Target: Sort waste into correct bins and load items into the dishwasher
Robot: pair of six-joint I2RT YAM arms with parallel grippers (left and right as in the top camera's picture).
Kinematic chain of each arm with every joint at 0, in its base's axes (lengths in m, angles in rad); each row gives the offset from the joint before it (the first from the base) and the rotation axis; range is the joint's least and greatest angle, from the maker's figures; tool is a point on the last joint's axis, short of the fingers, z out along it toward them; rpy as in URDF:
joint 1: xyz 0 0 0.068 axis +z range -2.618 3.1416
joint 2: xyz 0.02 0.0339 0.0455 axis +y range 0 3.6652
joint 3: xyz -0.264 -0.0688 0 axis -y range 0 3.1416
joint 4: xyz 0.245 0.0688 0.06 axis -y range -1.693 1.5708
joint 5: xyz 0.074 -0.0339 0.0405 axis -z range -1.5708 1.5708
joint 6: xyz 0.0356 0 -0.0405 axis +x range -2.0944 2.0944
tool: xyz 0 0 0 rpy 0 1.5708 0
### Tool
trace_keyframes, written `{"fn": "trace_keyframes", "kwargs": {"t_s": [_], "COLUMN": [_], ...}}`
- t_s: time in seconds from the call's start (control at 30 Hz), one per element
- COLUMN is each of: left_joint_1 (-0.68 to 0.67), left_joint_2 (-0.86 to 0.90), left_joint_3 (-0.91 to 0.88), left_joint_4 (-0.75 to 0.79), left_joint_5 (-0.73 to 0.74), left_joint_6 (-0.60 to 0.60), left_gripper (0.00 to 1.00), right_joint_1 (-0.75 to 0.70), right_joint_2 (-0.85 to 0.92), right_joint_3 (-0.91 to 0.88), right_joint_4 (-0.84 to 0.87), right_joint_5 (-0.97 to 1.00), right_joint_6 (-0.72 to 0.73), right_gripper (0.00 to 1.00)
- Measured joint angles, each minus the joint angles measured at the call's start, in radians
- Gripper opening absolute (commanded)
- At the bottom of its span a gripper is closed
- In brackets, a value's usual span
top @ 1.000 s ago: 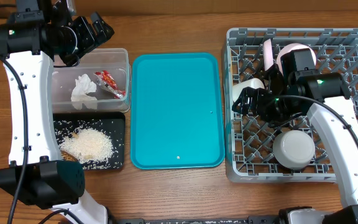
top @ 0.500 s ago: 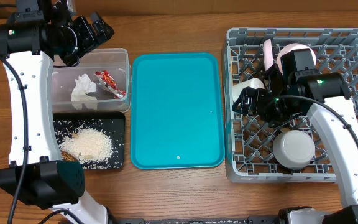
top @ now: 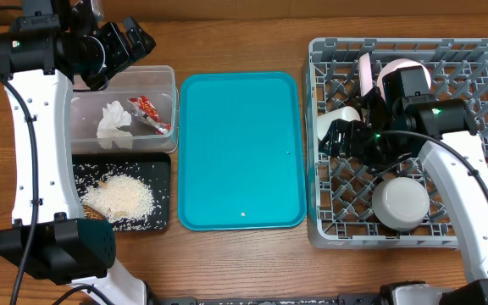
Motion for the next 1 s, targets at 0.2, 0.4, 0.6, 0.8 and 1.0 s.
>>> {"fn": "trace_keyframes", "kwargs": {"t_s": [0.2, 0.4, 0.6, 0.8, 1.0], "left_joint_1": [0.0, 0.0, 0.0, 0.0, 0.0], "left_joint_2": [0.0, 0.0, 0.0, 0.0, 0.0], "left_joint_3": [0.0, 0.0, 0.0, 0.0, 0.0], "left_joint_4": [0.0, 0.0, 0.0, 0.0, 0.0], "left_joint_5": [0.0, 0.0, 0.0, 0.0, 0.0], "left_joint_6": [0.0, 0.0, 0.0, 0.0, 0.0], "left_gripper": [1.0, 1.0, 1.0, 1.0, 1.0], "right_joint_1": [0.0, 0.0, 0.0, 0.0, 0.0], "right_joint_2": [0.0, -0.005, -0.212, -0.518, -0.715], "right_joint_3": [0.0, 0.0, -0.007, -0.001, -0.004], "right_joint_4": [0.001, 0.051, 0.332, 0.472, 0.47], "right_joint_5": [0.051, 0.135, 0.147, 0.131, 0.149], "right_joint_6": [-0.01, -0.012, -0.012, -0.012, -0.011], "right_gripper": [1.0, 1.0, 1.0, 1.0, 1.0]}}
